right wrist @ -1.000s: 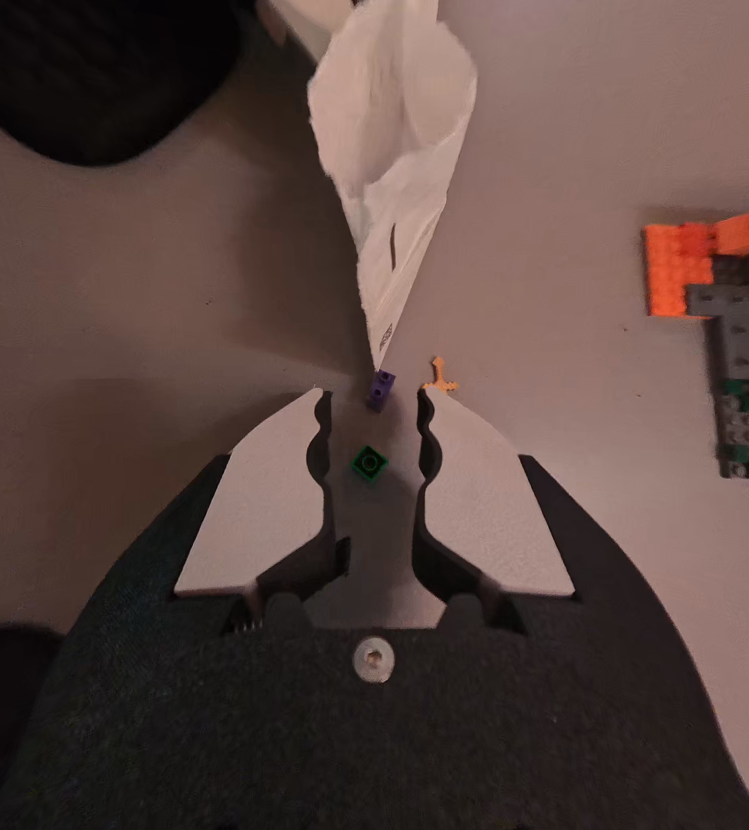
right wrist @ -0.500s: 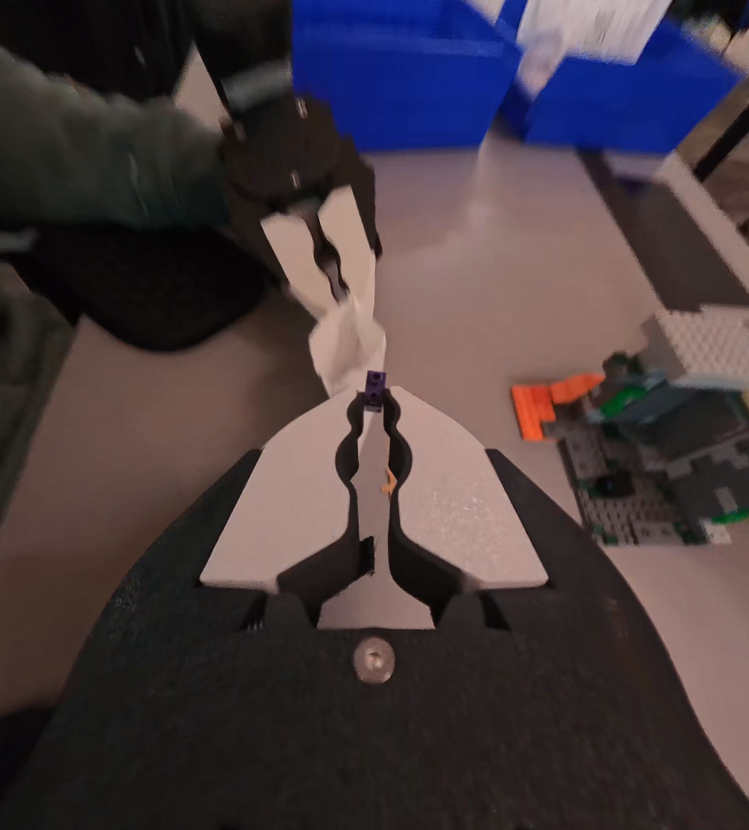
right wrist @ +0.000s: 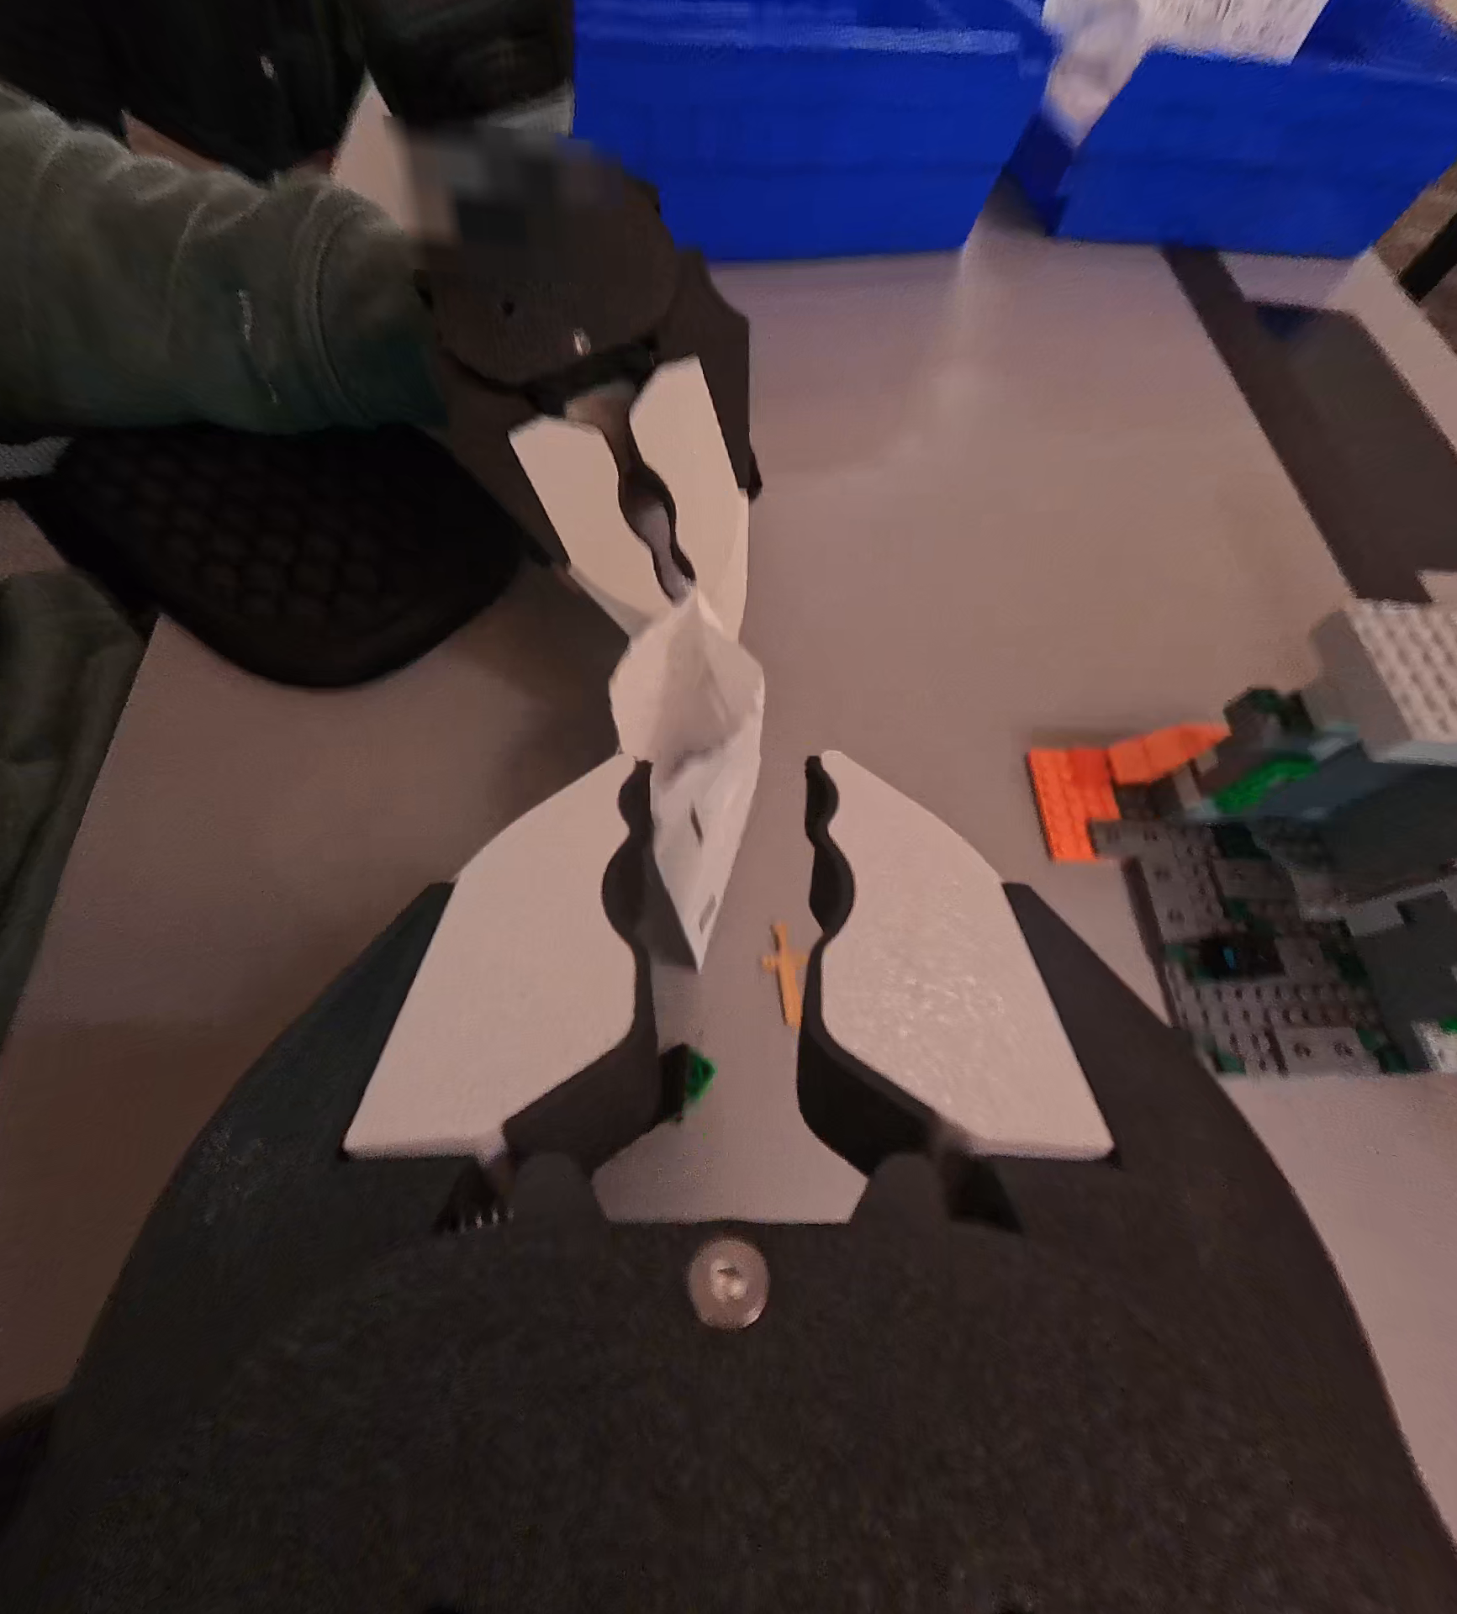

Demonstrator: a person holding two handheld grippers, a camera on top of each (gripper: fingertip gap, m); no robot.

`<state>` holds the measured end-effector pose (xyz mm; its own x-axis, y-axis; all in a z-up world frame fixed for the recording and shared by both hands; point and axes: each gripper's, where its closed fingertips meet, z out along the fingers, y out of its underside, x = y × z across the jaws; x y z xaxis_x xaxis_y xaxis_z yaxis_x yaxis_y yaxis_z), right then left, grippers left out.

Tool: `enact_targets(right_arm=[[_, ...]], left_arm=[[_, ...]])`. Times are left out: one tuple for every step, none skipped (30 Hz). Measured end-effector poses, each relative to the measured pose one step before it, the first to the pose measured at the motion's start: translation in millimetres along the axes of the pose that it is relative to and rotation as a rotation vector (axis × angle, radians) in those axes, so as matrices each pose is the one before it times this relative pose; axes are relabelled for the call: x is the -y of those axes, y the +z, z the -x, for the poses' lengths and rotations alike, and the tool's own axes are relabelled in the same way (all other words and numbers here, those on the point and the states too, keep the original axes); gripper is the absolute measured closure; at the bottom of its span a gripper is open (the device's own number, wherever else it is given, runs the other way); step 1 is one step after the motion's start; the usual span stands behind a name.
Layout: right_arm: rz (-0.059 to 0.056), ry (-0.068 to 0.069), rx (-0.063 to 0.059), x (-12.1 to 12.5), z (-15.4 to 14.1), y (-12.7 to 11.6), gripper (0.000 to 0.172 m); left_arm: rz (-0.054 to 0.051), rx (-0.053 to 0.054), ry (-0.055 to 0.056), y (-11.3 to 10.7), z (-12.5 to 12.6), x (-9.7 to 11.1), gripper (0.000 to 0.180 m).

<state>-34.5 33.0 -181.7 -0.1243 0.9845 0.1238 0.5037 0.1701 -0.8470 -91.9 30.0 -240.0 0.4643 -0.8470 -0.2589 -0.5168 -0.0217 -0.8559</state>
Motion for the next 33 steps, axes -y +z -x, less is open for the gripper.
enact_targets(right_arm=[[0.0483,0.0007,0.0014,-10.31,-1.99,-3.82,0.137],[0.0596,-0.0002,0.0111,-13.11,0.06,-2.77,0.136],[0.0654,0.0036,0.0023,-14.27,-0.68,-0.85,0.136],[0.0584,0.0074,-0.0008,-13.27,-0.92,1.13,0.136],[0.0489,0.0128,0.0136,-11.15,1.28,2.76,0.136],[0.0353,0.0135,0.0244,-8.12,3.23,3.83,0.136],[0.0273,0.0105,0.0218,-5.72,3.03,4.28,0.136],[0.0273,0.0065,0.0149,-4.97,1.91,4.29,0.135],[0.0330,0.0044,0.0125,-5.53,1.42,4.27,0.135],[0.0332,0.0017,0.0042,-5.30,0.08,4.07,0.136],[0.0238,-0.0013,0.0037,-4.01,0.08,3.64,0.136],[0.0141,0.0009,0.0075,-2.51,0.80,3.04,0.136],[0.0132,0.0018,0.0028,-2.41,0.08,2.60,0.137],[0.0133,0.0003,0.0002,-2.44,-0.43,2.10,0.139],[0.0132,0.0019,0.0017,-2.49,-0.15,1.48,0.143],[0.0083,0.0003,-0.0010,-1.67,-0.45,0.79,0.148],[-0.0038,-0.0020,-0.0007,-0.14,-0.32,-0.08,0.155],[-0.0044,0.0000,0.0026,0.29,0.36,-0.64,0.156],[-0.0058,-0.0015,0.0012,0.76,0.22,-1.64,0.157],[-0.0194,-0.0035,-0.0012,2.87,-0.04,-3.27,0.157],[-0.0344,-0.0033,-0.0014,5.60,0.03,-5.33,0.157],[-0.0417,-0.0059,-0.0060,7.52,-0.35,-7.10,0.157],[-0.0471,-0.0098,-0.0094,9.26,-0.46,-8.20,0.157],[-0.0544,-0.0130,-0.0055,11.36,0.71,-8.55,0.157],[-0.0606,-0.0153,-0.0074,12.98,0.89,-7.99,0.157],[-0.0621,-0.0156,-0.0051,13.64,1.27,-6.65,0.157],[-0.0601,-0.0144,0.0032,13.68,2.43,-4.94,0.157],[-0.0531,-0.0142,0.0033,12.79,2.65,-2.98,0.157],[-0.0421,-0.0136,-0.0079,11.10,1.01,-0.62,0.157],[-0.0234,-0.0129,0.0000,7.87,1.97,1.49,0.157],[-0.0110,-0.0136,-0.0120,5.11,0.02,3.05,0.157],[-0.0045,-0.0124,-0.0231,3.21,-1.95,4.23,0.157],[0.0051,-0.0075,-0.0021,0.84,0.66,5.00,0.157]], left_arm=[[0.0002,0.0002,-0.0005,0.06,-0.05,0.03,0.180],[0.0007,0.0002,0.0002,0.03,0.11,0.05,0.180],[0.0001,-0.0002,-0.0004,0.05,0.03,-0.01,0.180],[-0.0009,-0.0010,-0.0017,0.04,-0.12,0.06,0.180],[-0.0001,0.0000,-0.0012,0.04,0.13,-0.04,0.180],[-0.0003,0.0000,-0.0008,0.05,0.04,-0.10,0.180],[-0.0001,-0.0001,-0.0003,0.00,-0.03,0.01,0.180],[0.0001,0.0002,-0.0003,-0.01,0.00,-0.02,0.180],[0.0002,0.0003,0.0000,-0.02,0.04,-0.03,0.180],[0.0005,0.0001,0.0005,-0.02,-0.08,-0.02,0.180],[0.0004,0.0001,0.0006,-0.08,-0.03,-0.06,0.180],[0.0003,-0.0001,0.0006,-0.05,-0.19,0.01,0.180],[0.0002,-0.0001,0.0004,-0.02,-0.09,-0.11,0.180],[-0.0001,-0.0002,0.0000,0.01,-0.03,0.01,0.180],[0.0003,-0.0001,0.0002,-0.02,0.00,-0.05,0.180],[0.0004,-0.0002,0.0003,0.04,-0.05,0.00,0.180],[0.0003,-0.0007,0.0001,-0.07,-0.18,-0.04,0.180],[0.0006,-0.0001,0.0000,-0.02,-0.03,0.05,0.180],[0.0006,-0.0002,-0.0002,-0.04,-0.04,-0.07,0.180],[0.0007,0.0000,0.0000,0.02,-0.05,-0.04,0.180],[0.0009,0.0005,0.0001,-0.04,0.06,0.02,0.180],[0.0008,-0.0003,-0.0005,0.10,-0.05,0.09,0.180],[0.0008,-0.0009,-0.0003,0.02,-0.08,0.04,0.180],[0.0006,-0.0003,0.0004,-0.05,-0.01,-0.08,0.180],[0.0011,0.0001,0.0004,-0.05,0.02,0.00,0.180],[0.0011,0.0001,-0.0002,-0.05,-0.03,0.00,0.180],[0.0008,0.0002,-0.0003,0.02,0.07,0.04,0.180],[0.0007,0.0002,-0.0003,0.08,0.05,-0.03,0.180],[0.0005,0.0001,-0.0009,0.04,0.02,0.07,0.180],[0.0004,-0.0001,-0.0004,-0.03,-0.05,-0.05,0.180],[0.0004,0.0000,-0.0005,0.09,0.01,0.00,0.180],[0.0002,-0.0003,-0.0010,0.07,-0.04,0.12,0.180],[0.0003,-0.0003,-0.0001,0.12,-0.14,0.07,0.180]])
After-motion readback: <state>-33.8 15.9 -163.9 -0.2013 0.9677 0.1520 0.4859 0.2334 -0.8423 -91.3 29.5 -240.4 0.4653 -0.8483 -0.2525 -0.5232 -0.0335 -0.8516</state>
